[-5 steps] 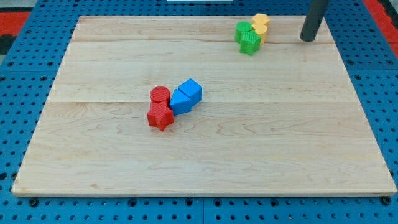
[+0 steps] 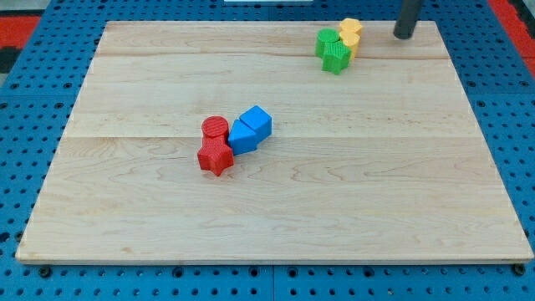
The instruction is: Separate the red blocks from the blue blocks
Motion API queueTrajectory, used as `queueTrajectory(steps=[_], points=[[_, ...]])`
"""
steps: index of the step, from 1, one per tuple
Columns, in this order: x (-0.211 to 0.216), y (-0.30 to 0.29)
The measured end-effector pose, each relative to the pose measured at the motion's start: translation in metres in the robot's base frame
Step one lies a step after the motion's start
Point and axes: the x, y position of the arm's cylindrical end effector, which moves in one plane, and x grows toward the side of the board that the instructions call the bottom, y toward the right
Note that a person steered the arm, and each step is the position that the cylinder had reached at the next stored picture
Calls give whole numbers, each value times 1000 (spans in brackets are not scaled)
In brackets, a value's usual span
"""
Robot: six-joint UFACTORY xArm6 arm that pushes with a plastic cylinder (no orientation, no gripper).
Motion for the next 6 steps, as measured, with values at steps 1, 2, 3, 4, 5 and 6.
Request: queueTrajectory(steps=[1,2,3,4,5,6], points=[[74,1],[97,-23],[148,-49],[235,-90],[257,-215],[247,-289]])
